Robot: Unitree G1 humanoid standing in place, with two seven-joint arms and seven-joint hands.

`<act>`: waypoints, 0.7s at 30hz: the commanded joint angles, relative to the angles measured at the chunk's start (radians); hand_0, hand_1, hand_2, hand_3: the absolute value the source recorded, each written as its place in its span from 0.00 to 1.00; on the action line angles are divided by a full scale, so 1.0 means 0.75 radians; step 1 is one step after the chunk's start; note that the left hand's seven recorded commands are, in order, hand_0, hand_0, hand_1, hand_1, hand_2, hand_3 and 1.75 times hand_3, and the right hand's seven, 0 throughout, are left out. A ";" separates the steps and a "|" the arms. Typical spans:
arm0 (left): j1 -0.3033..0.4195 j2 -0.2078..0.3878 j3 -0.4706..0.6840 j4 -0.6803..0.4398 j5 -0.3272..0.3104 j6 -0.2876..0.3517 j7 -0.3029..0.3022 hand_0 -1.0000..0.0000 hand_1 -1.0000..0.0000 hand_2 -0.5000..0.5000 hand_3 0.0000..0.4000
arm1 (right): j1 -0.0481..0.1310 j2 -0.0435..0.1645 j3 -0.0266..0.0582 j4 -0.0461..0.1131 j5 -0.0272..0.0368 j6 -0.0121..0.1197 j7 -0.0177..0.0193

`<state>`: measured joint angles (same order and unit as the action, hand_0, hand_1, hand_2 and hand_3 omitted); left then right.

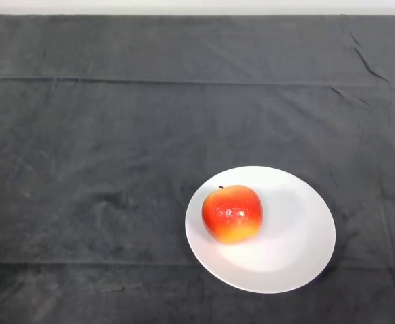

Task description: Move the apple to the plate

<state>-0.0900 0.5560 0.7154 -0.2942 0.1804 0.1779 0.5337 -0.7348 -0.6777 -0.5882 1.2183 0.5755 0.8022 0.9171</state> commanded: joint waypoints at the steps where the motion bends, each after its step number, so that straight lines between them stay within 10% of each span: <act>1: -0.001 -0.033 0.045 0.053 0.023 -0.025 -0.009 1.00 1.00 0.50 0.00 | -0.025 -0.028 -0.020 0.004 0.0005 0.005 -0.0029; 21: -0.012 -0.037 0.041 0.053 0.032 -0.027 -0.017 1.00 1.00 0.50 0.00 | -0.025 -0.028 -0.020 0.004 0.0005 0.004 -0.0030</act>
<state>-0.0901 0.5511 0.7154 -0.2939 0.1807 0.1638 0.5301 -0.7349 -0.6777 -0.5882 1.2183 0.5755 0.8022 0.9171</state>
